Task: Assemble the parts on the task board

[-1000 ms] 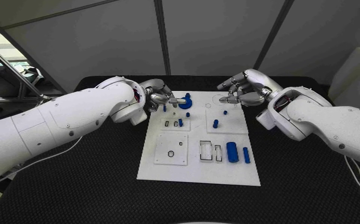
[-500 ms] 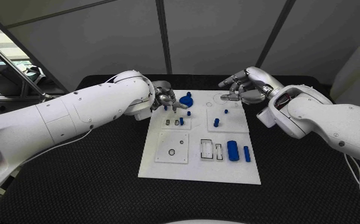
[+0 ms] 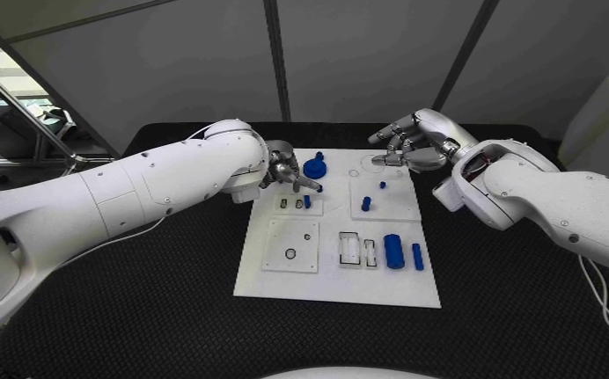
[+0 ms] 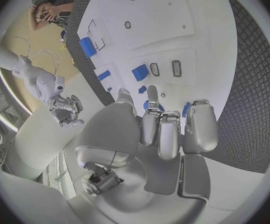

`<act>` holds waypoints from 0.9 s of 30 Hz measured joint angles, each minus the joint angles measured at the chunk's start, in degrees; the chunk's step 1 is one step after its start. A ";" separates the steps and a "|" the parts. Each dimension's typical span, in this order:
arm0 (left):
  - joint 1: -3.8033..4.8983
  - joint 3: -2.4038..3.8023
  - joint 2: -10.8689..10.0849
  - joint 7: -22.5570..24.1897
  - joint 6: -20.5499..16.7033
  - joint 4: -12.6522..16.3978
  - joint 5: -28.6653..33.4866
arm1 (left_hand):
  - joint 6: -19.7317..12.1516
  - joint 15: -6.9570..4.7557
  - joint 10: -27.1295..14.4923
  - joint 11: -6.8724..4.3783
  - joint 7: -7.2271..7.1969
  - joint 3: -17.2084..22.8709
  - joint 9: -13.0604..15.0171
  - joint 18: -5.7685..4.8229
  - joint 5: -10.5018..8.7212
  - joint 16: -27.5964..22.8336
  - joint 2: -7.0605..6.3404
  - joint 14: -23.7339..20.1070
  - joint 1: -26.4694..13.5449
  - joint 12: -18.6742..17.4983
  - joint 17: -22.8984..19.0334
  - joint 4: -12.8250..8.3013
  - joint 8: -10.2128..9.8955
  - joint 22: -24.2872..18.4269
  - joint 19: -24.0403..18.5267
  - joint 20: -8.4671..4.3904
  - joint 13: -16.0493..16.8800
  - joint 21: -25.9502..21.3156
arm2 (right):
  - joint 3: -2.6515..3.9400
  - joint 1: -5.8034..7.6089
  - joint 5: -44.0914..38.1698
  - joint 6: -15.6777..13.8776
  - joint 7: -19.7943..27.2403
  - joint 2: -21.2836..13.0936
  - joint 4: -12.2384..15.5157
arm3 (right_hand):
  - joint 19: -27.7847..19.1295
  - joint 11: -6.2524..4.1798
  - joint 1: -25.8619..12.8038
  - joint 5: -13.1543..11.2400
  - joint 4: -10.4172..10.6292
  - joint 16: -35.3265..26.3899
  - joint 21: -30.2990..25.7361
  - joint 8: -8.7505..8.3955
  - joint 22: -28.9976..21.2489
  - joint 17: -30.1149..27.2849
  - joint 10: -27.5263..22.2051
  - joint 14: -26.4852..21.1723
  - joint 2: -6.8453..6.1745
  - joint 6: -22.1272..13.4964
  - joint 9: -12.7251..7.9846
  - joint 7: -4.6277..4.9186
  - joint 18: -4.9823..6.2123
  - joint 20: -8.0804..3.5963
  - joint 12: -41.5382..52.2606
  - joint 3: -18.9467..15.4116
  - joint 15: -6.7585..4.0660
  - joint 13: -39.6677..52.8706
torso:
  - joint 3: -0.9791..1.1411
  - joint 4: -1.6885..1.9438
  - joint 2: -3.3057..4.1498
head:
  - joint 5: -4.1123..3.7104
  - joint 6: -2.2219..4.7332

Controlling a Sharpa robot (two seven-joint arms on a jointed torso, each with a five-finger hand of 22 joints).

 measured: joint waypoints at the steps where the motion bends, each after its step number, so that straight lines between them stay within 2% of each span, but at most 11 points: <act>1: 0.01 -0.12 0.17 -0.03 0.26 -0.14 -0.03 | 0.00 0.00 0.00 0.00 0.00 -0.11 0.10 0.00 0.00 0.00 0.00 0.00 0.00 0.00 0.00 0.11 0.00 0.00 0.00 0.00 0.00 0.00 | 0.00 0.00 0.00 -0.01 -0.05 0.04 -0.03 | 0.00 0.00 0.00 0.00 0.00 0.00 0.00 0.00 0.00 0.00 0.00 0.00 0.00 0.00 0.00 0.00 0.00 0.00 0.00 0.00 0.00 0.00 | -0.01 0.01 0.00 | 0.01 -0.01; 12: 0.01 -1.59 1.12 -0.09 2.02 -1.07 -0.11 | -0.21 0.00 0.00 0.00 -0.20 -0.27 0.71 0.01 0.00 0.00 0.00 0.00 0.00 0.00 0.00 -0.05 -0.01 0.14 0.00 0.00 0.00 0.00 | 0.00 0.00 -0.01 -0.05 -0.31 0.33 -0.21 | 0.00 0.00 -0.22 0.00 -0.15 -0.45 -0.44 0.00 -0.25 -0.12 0.00 0.00 0.22 0.00 -0.05 0.00 0.00 0.00 0.00 0.15 0.00 -0.15 | 0.00 0.05 0.00 | -0.02 -0.43; 27: -0.01 -1.88 1.31 -0.08 2.12 -1.05 -0.08 | -0.21 0.00 -0.01 0.01 -0.20 -0.27 1.76 0.01 0.00 0.00 0.46 0.00 0.47 0.45 -0.01 -0.05 -0.01 0.77 0.20 0.20 -0.03 0.34 | 0.00 -0.01 -0.04 -0.05 -0.54 0.67 -0.76 | -0.01 0.00 -0.46 0.27 -0.15 -0.45 -0.45 0.00 -0.33 -0.04 -0.01 0.00 -0.02 0.00 -0.05 0.00 0.00 0.00 -0.22 0.15 0.00 -0.26 | 0.06 0.08 -0.02 | 0.10 -0.65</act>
